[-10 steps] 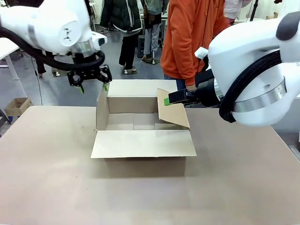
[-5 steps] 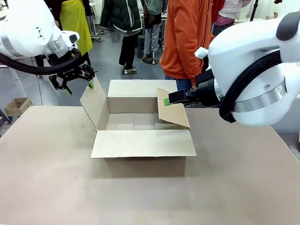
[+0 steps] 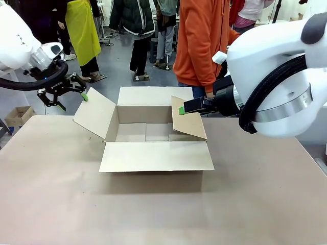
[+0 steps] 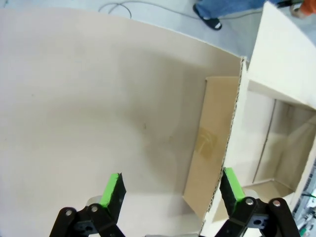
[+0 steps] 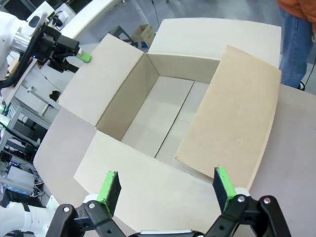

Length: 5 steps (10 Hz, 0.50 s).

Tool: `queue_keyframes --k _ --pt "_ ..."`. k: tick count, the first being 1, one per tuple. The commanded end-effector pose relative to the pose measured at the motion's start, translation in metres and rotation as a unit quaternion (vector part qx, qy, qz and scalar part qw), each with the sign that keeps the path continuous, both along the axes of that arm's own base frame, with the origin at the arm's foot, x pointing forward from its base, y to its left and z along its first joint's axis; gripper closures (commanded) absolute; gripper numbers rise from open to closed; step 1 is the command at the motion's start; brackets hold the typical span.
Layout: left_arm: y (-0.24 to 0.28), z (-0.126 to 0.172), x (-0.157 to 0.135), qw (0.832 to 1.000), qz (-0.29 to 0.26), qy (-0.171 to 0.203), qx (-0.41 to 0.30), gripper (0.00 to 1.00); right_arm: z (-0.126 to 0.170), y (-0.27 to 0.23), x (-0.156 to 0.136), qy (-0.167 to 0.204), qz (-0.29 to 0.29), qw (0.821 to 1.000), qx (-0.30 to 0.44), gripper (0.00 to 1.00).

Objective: Pack the gift set into the box.
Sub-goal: Place both hands on the side flaps of the Package Box and spread them outward.

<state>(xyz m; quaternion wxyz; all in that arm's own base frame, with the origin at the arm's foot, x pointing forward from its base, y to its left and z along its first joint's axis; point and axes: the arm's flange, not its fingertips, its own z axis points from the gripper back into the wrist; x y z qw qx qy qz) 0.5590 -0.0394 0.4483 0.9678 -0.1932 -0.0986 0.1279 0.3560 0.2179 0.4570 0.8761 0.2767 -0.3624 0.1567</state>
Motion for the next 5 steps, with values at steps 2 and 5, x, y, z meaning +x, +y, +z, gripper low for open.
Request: queue_keyframes --k 2,5 --pt "0.013 -0.031 0.011 0.998 -0.036 0.027 -0.052 0.00 0.006 0.000 -0.001 0.006 0.000 1.000 -0.001 0.00" --pt "0.006 -0.010 0.002 1.000 -0.003 0.003 -0.016 0.00 0.000 0.000 0.000 0.000 0.000 1.000 0.000 0.00"
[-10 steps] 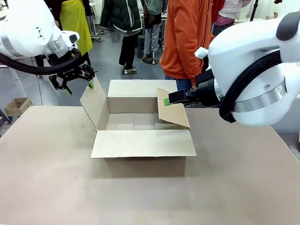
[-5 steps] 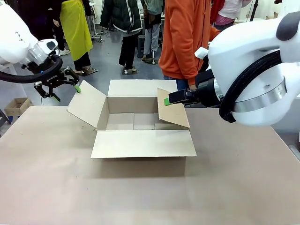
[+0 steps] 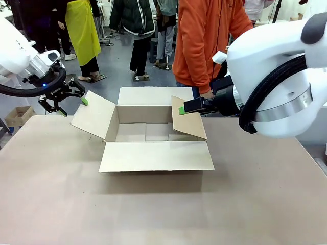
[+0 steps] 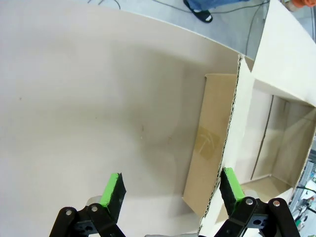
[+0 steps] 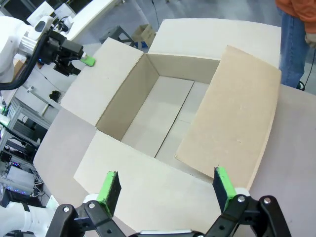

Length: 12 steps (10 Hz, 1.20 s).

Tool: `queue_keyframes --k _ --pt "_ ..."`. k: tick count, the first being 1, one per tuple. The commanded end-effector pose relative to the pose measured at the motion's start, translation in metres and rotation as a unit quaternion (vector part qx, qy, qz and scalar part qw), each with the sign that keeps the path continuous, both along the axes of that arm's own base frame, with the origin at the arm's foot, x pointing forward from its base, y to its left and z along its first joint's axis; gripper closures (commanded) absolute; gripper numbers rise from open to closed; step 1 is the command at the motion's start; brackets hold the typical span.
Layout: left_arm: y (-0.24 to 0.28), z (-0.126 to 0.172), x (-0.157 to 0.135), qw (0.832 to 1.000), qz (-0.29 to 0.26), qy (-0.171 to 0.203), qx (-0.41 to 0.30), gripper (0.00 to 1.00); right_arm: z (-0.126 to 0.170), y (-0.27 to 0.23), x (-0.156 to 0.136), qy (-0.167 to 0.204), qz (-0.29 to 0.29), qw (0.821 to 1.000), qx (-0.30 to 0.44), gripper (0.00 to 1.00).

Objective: Pack the gift set into the box.
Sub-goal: Place both hands on the side flaps of the Package Box and spread them outward.

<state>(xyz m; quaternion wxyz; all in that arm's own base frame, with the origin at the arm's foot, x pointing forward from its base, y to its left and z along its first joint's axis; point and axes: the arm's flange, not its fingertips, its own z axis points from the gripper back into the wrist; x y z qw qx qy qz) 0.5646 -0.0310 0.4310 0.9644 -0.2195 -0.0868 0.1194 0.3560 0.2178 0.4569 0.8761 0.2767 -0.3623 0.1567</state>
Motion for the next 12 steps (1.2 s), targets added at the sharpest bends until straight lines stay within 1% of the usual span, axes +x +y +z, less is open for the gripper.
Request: queue_keyframes --k 1,2,3,4,5,6,7,8,9,10,11,12 --pt "-0.002 0.007 -0.003 1.000 0.009 -0.003 0.011 0.00 0.008 0.005 0.005 0.047 0.002 0.995 -0.085 0.00" --pt "-0.002 0.007 -0.003 1.000 0.009 -0.003 0.011 0.00 0.022 0.021 0.024 0.093 0.022 0.985 -0.147 0.00" --pt "-0.002 0.007 -0.003 1.000 0.009 -0.003 0.011 0.00 0.041 0.039 0.046 0.159 0.009 0.963 -0.218 0.00" --pt "-0.002 0.007 -0.003 1.000 0.009 -0.003 0.011 0.00 0.059 0.065 0.057 0.194 -0.023 0.939 -0.284 0.00" --pt "-0.002 0.007 -0.003 1.000 0.009 -0.003 0.011 0.00 0.065 0.097 0.057 0.176 0.007 0.933 -0.314 0.00" --pt "-0.002 0.007 -0.003 1.000 0.009 -0.003 0.011 0.00 0.062 0.100 0.054 0.156 -0.023 0.938 -0.307 0.00" --pt "-0.002 0.007 -0.003 1.000 0.009 -0.003 0.011 0.00 0.060 0.080 0.047 0.136 -0.054 0.951 -0.273 0.00" --pt "-0.002 0.007 -0.003 1.000 0.009 -0.003 0.011 0.00 0.058 0.057 0.033 0.109 -0.066 0.961 -0.246 0.00" --pt "-0.002 0.007 -0.003 1.000 0.009 -0.003 0.011 0.00 0.029 0.060 0.022 0.139 -0.075 0.933 -0.322 0.00" --pt "-0.002 0.007 -0.003 1.000 0.009 -0.003 0.011 0.00 0.029 0.060 0.022 0.139 -0.075 0.933 -0.322 0.00" --pt "-0.002 0.007 -0.003 1.000 0.009 -0.003 0.011 0.00 0.072 0.060 0.034 0.121 -0.079 0.942 -0.302 0.00" --pt "-0.002 0.007 -0.003 1.000 0.009 -0.003 0.011 0.00 0.065 0.075 0.060 0.163 -0.075 0.933 -0.313 0.00"
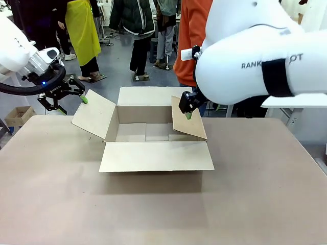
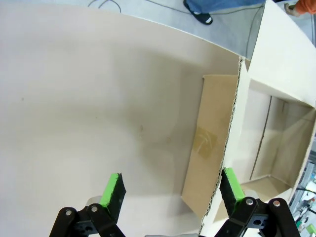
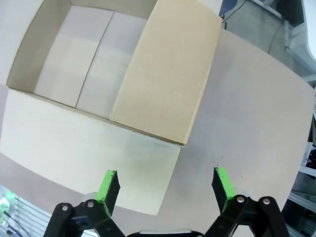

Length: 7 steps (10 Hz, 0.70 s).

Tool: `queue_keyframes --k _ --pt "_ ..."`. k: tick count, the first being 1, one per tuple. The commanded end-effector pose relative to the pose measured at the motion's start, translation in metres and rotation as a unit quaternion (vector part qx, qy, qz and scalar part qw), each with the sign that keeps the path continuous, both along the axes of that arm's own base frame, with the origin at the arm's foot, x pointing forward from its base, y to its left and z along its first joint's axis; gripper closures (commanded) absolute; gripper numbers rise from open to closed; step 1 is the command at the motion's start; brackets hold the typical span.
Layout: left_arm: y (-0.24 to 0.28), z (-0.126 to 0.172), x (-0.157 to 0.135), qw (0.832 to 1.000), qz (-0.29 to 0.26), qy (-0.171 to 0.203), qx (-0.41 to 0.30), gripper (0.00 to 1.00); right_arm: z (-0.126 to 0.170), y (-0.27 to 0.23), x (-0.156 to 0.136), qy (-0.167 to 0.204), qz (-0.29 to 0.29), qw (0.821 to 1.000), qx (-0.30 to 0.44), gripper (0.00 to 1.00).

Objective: Pack the gift set into the box.
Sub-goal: Place both hands on the side flaps of the Package Box and spread them outward.

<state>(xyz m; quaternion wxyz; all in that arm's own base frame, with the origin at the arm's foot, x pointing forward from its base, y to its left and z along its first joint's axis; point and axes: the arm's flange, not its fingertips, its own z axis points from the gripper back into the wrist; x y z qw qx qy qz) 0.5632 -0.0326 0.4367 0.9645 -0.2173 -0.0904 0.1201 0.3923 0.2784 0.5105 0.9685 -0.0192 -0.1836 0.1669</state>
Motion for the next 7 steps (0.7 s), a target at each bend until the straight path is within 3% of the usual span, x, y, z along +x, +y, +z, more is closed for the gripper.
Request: queue_keyframes --k 1,3,5,7 --pt "0.000 0.001 -0.002 1.000 0.008 0.000 0.009 0.00 0.007 0.039 0.051 0.023 -0.030 0.999 -0.023 0.00" --pt "0.000 0.001 -0.002 1.000 0.008 0.000 0.009 0.00 -0.002 0.096 0.107 0.054 -0.052 0.994 -0.074 0.00" --pt "0.000 0.001 -0.002 1.000 0.008 0.000 0.009 0.00 -0.013 0.140 0.142 0.098 -0.092 0.984 -0.118 0.00" --pt "0.000 0.001 -0.002 1.000 0.008 0.000 0.009 0.00 -0.039 0.162 0.161 0.095 -0.161 0.970 -0.158 0.00"
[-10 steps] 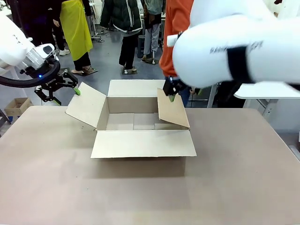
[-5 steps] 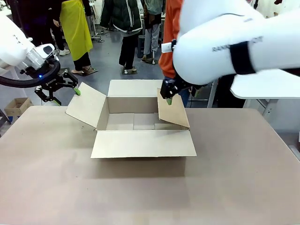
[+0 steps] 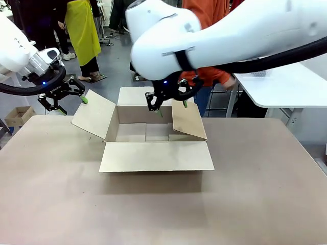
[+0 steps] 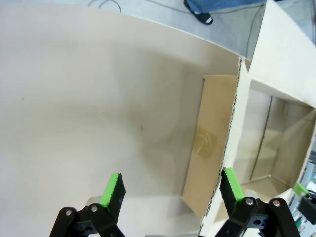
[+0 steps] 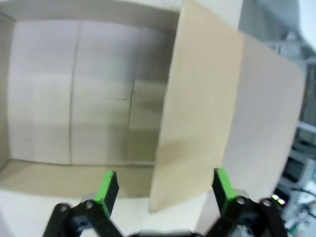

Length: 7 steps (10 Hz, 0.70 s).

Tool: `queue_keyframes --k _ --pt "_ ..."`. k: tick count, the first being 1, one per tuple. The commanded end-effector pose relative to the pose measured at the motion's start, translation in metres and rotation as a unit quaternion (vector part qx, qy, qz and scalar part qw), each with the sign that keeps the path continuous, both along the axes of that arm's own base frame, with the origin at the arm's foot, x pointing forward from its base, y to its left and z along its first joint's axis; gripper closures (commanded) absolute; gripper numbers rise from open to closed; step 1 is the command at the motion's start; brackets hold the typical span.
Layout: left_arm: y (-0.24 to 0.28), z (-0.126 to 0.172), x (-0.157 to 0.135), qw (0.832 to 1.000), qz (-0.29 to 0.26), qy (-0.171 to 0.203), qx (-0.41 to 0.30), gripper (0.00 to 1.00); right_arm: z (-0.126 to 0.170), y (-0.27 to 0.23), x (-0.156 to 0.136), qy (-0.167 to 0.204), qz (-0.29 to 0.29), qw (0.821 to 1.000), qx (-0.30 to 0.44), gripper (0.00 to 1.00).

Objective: Pack the gift set into the box.
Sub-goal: Place both hands on the side flaps of the Package Box and spread them outward.

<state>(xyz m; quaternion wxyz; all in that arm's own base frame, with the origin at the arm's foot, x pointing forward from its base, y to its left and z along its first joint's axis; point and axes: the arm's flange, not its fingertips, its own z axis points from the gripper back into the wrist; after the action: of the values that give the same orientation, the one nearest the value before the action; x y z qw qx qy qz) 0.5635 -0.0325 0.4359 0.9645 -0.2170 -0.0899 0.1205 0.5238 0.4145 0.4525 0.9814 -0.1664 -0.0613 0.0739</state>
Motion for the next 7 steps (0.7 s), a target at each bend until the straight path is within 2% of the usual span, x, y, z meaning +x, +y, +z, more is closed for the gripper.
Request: queue_keyframes --k 1,3,7 --pt "0.000 0.002 -0.002 1.000 0.007 -0.001 0.008 0.00 0.004 0.026 0.034 -0.013 -0.064 0.997 -0.033 0.00" --pt "0.000 0.002 -0.002 1.000 0.007 -0.001 0.008 0.00 -0.020 0.015 0.039 -0.044 -0.111 0.990 -0.078 0.00" --pt "0.000 0.002 -0.002 1.000 0.007 -0.001 0.008 0.00 -0.038 -0.015 0.048 -0.039 -0.132 0.986 -0.099 0.00"
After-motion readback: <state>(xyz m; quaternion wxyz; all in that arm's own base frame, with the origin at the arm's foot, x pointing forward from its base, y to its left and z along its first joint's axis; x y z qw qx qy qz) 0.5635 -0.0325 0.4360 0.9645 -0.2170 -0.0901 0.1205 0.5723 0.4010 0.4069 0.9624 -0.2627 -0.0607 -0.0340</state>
